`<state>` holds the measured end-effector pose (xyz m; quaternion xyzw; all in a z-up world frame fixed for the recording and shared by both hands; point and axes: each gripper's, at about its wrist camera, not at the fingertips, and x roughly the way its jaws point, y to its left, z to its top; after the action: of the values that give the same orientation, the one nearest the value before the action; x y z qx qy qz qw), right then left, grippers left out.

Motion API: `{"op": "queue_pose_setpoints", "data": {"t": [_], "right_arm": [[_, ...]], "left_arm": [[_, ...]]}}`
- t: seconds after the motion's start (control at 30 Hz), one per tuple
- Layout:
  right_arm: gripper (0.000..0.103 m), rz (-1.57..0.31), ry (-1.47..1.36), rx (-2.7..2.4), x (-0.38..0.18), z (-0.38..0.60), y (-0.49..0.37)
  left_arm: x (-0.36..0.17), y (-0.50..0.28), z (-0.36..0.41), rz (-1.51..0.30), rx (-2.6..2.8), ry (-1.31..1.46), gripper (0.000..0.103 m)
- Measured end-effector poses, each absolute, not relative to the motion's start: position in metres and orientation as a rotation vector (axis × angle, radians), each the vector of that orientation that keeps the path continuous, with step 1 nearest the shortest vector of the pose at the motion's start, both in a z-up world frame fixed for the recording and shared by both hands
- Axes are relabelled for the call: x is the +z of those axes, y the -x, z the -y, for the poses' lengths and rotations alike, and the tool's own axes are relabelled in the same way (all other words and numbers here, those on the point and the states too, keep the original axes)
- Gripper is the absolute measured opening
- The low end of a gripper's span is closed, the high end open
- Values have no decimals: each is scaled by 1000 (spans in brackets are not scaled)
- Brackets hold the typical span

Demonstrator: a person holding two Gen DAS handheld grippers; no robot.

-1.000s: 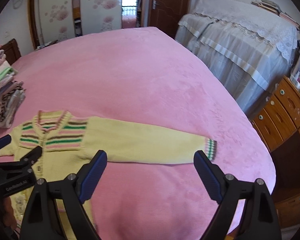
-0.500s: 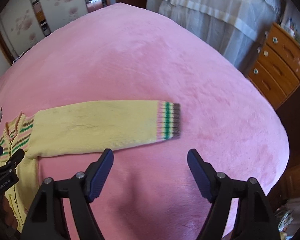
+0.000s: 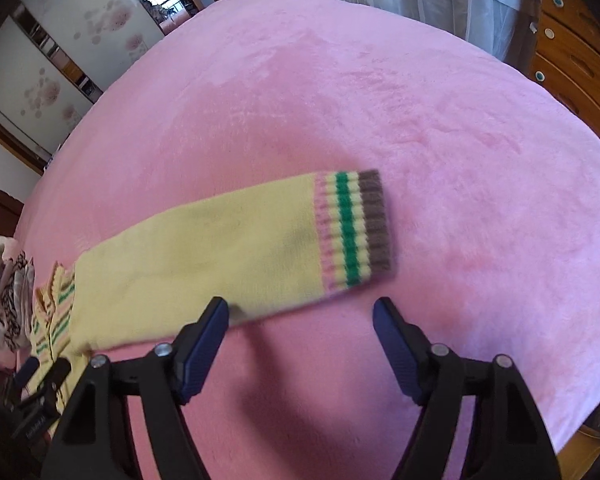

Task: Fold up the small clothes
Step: 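Move the right tool toward the striped cuff of the cardigan sleeve, then grasp the sleeve cuff with the right tool and fold it across the body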

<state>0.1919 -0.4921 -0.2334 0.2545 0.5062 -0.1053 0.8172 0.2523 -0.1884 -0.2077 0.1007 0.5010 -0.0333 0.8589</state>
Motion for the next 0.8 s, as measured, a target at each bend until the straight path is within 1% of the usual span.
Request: {"op": "queue_pose_setpoints", "data": {"t": [0.03,0.07,0.1,0.13,0.17,0.23,0.5,0.67,0.8], "right_arm": [[59,-1074,-543,-224,-235,493,-197],[51,-1064,-546,-223,-236,494,-201],[47,-1050,-551,-222,-236,495,-203],[37,-1042,-554,-222,-236,495,-205],[23,-1031,-560,-223,-235,495,-206],[10,-1010,-584,-203,-231,494,-202],[9,-900,-477,-67,-169,449,-189],[9,-873,-385,115,-129,382,-197],[9,-868,-316,248,-111,324,-206]], "left_arm": [[-208,-253,186,-1054,-60,-209,102],[-209,-254,185,-1055,-51,-205,102],[-209,-256,183,-1057,-42,-201,102],[-208,-257,182,-1058,-35,-196,102],[-208,-258,179,-1060,-26,-191,102],[-206,-260,175,-1060,-12,-182,102],[-188,-257,155,-1043,31,-164,102],[-176,-248,127,-1032,68,-136,102],[-170,-243,98,-1027,118,-131,102]]}}
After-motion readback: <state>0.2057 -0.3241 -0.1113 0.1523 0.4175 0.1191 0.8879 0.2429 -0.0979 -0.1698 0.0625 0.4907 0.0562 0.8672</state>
